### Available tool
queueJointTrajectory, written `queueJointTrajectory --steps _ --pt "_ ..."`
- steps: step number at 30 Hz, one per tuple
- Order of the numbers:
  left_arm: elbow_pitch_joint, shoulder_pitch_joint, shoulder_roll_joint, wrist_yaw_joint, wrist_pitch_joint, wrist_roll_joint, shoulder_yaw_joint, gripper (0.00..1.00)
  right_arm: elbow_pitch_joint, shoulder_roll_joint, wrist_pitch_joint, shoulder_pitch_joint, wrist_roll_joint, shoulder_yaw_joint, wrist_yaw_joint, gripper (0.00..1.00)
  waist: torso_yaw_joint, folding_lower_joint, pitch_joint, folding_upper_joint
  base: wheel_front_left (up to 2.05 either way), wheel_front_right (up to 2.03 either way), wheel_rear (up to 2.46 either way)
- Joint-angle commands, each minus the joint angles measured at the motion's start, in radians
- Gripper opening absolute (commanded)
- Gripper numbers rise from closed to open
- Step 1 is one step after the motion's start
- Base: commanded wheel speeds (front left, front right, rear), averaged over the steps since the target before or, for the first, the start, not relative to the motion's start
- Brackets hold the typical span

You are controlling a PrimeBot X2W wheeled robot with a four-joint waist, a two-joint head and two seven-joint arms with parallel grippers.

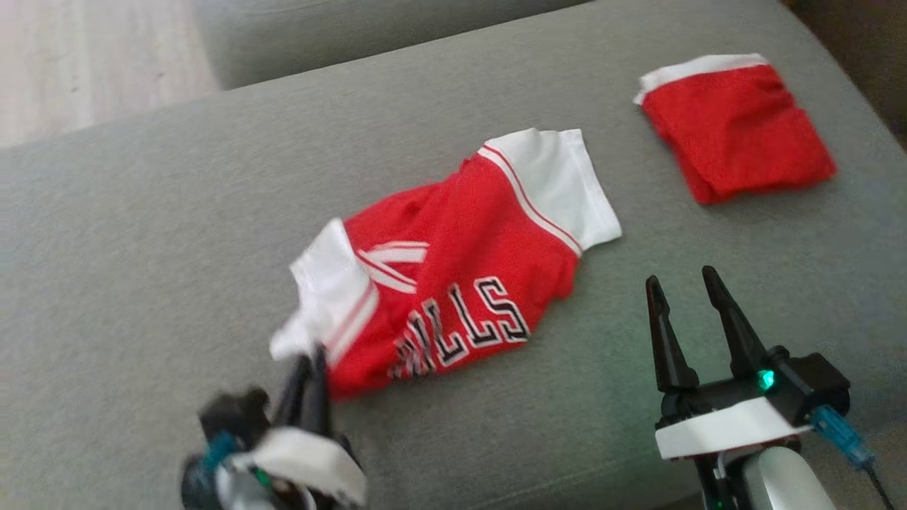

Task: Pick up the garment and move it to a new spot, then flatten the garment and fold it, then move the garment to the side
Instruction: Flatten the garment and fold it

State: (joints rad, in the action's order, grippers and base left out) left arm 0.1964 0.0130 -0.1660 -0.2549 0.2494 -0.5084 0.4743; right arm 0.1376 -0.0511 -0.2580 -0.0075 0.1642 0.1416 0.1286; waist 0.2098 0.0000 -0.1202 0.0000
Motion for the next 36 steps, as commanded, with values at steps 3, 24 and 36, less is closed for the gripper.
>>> queueJointTrajectory --steps 3,24,36 --pt "-0.056 -0.005 0.032 0.015 0.012 0.055 -0.035 1.00 -0.038 -0.008 -0.004 -0.013 -0.011 0.017 0.002 1.00 -0.066 0.0000 -0.017 0.0000 0.00 0.00 0.00" --pt "0.258 0.607 -0.094 0.355 -0.353 0.537 0.316 1.00 -0.029 -0.027 -0.004 -0.062 0.000 0.070 0.002 1.00 -0.041 0.0000 -0.094 0.0000 0.00 0.00 0.00" --pt "0.437 0.723 -0.062 0.385 -0.268 0.495 0.457 0.00 -0.025 -0.025 -0.004 -0.063 -0.002 0.072 0.002 1.00 -0.035 0.0000 -0.095 0.0000 0.00 0.00 0.00"
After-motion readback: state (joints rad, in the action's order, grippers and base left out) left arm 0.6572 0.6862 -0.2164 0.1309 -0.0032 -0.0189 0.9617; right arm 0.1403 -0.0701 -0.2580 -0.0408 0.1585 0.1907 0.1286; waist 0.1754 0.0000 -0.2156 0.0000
